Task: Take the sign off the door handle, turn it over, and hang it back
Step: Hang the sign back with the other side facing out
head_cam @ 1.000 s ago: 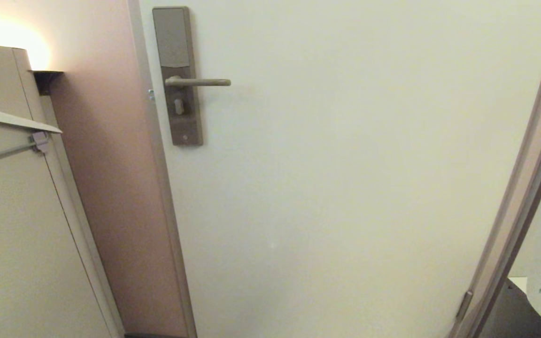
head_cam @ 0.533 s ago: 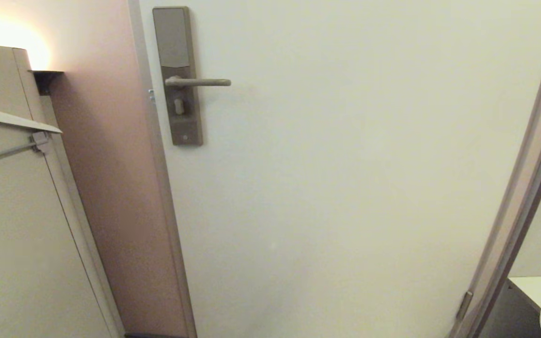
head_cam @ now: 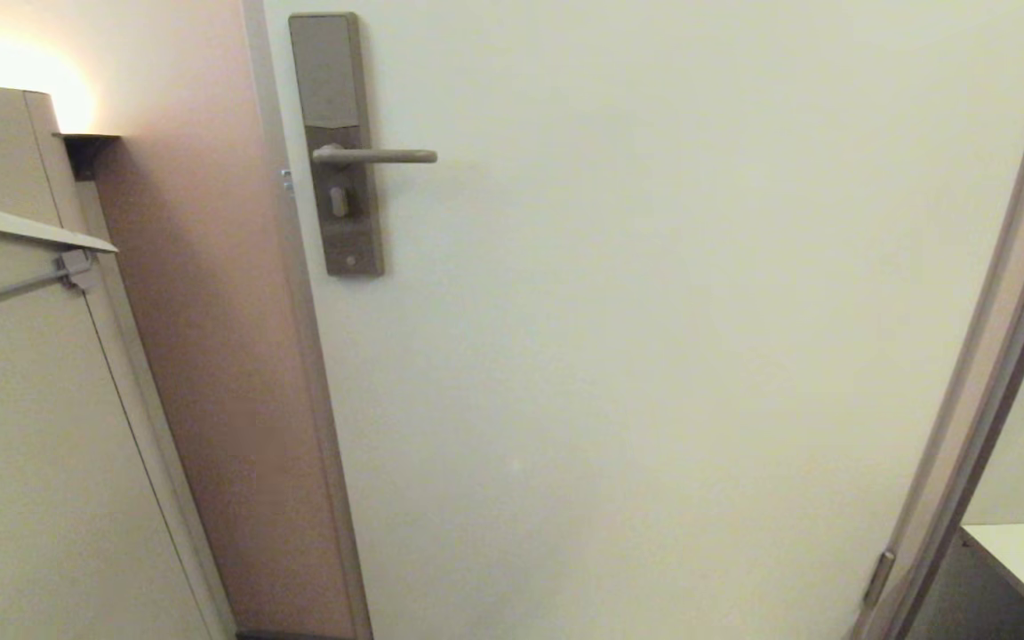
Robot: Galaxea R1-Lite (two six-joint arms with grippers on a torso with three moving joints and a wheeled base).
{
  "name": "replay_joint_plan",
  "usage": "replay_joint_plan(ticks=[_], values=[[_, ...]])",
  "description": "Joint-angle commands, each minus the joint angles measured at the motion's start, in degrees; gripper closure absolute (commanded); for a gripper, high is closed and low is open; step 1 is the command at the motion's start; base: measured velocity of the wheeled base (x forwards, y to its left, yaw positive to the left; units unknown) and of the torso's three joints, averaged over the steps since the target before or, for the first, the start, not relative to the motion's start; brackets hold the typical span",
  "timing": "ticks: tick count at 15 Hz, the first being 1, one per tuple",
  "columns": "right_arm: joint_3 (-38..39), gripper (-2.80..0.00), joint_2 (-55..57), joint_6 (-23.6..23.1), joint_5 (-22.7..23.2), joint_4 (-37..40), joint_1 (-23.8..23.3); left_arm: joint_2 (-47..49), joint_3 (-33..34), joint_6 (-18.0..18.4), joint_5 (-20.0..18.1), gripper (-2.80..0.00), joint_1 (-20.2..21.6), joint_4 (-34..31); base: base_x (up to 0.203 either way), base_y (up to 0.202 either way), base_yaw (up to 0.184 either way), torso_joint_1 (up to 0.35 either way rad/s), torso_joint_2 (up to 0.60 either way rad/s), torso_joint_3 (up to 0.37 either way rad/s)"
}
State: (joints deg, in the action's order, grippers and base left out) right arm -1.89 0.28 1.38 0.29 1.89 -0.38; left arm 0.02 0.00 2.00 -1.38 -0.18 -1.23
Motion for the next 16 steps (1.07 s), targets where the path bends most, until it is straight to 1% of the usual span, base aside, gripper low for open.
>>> replay_joint_plan(ticks=[1, 2, 4, 5, 16], values=[[0.0, 0.0, -0.3, -0.3, -1.0, 0.0, 0.0, 0.0, 0.0, 0.0, 0.0, -2.8, 0.0, 0.0, 0.0, 0.0, 0.0, 0.0, 0.0, 0.0], [0.4, 0.0, -0.3, -0.7, -1.0, 0.0, 0.0, 0.0, 0.0, 0.0, 0.0, -2.8, 0.0, 0.0, 0.0, 0.0, 0.0, 0.0, 0.0, 0.0], [0.9, 0.0, -0.3, -3.1, -0.5, 0.0, 0.0, 0.0, 0.0, 0.0, 0.0, -2.8, 0.0, 0.0, 0.0, 0.0, 0.0, 0.0, 0.0, 0.0], [0.9, 0.0, -0.3, -3.8, 0.6, 0.0, 0.0, 0.0, 0.0, 0.0, 0.0, -2.8, 0.0, 0.0, 0.0, 0.0, 0.0, 0.0, 0.0, 0.0], [1.2, 0.0, -0.3, -3.2, 1.0, -0.3, 0.0, 0.0, 0.0, -0.1, 0.0, -2.8, 0.0, 0.0, 0.0, 0.0, 0.0, 0.0, 0.0, 0.0]])
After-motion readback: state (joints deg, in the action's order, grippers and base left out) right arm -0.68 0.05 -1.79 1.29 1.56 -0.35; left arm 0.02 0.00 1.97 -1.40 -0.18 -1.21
